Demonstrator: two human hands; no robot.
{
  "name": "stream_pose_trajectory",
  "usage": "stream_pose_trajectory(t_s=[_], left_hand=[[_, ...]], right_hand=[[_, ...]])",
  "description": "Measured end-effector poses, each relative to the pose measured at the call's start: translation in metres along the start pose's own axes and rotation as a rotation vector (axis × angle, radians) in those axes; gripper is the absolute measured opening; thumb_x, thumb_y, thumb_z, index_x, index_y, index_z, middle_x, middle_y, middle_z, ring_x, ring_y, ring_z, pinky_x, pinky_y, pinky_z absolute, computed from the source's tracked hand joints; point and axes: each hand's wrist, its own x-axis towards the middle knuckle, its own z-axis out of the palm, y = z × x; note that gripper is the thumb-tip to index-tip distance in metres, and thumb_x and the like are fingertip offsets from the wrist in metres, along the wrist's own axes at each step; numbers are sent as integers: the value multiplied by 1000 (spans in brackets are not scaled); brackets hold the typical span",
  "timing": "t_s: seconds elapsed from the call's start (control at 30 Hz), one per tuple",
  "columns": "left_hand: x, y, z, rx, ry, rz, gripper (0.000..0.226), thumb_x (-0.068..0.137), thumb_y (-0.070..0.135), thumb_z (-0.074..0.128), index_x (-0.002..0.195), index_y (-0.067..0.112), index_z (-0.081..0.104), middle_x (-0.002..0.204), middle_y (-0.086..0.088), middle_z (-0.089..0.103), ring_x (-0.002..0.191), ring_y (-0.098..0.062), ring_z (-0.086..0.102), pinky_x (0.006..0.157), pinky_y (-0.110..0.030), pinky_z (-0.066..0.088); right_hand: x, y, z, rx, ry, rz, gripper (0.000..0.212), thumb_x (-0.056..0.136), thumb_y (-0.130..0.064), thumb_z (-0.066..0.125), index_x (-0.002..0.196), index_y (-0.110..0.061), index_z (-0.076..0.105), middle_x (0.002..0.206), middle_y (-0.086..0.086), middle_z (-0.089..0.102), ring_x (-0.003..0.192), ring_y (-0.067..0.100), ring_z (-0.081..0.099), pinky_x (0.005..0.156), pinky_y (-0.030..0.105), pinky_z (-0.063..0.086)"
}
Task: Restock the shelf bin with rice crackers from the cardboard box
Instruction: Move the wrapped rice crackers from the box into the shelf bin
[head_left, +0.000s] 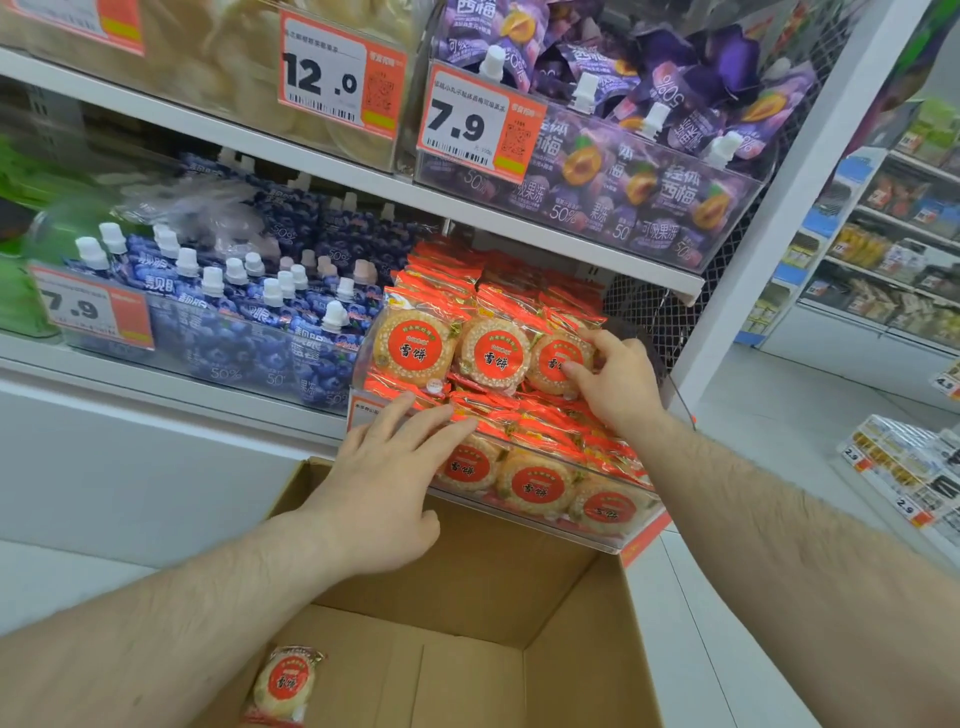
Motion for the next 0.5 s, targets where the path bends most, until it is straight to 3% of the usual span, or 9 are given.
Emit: stream_pose_trajectory(t_s=[0.1,0.2,0.33,0.4,0.5], left_hand=[[1,2,-5,-38,12,-8,87,87,30,55,149,45,-4,158,21,-1,146,-14,-14,118,-43,2],[-1,5,-7,-68,116,33,82,83,26,57,150,41,11,155,18,10,144,-15,-3,117,-43,10],[-7,2,-1,-85,300,103,56,72,24,62,126,28,47,118,9,36,113,-15,30,98,-38,37],[-11,1,3,-90,281,131,42,74,24,62,115,26,50,105,12,34,102,-10,33,93,-32,40],[-17,-3,6,-129,114,140,37,83,23,60,116,29,47,101,17,36,99,-3,34,93,-23,37]], right_hand=[[0,3,-2,-16,-59,3,58,88,-32,68,142,-32,45,121,11,48,107,24,56,97,30,41],[-2,7,-6,-8,-83,7,70,88,-29,68,147,-41,32,123,11,49,112,25,55,100,34,44],[-14,7,-14,-41,-27,38,88,87,-32,69,150,-47,9,129,10,42,106,24,56,97,37,47],[-24,-1,-16,-59,47,22,87,89,-32,67,151,-45,7,128,6,38,99,21,55,94,37,48],[-48,-24,-9,-4,211,-112,74,89,-23,65,152,-28,25,127,6,38,99,16,49,93,31,43]])
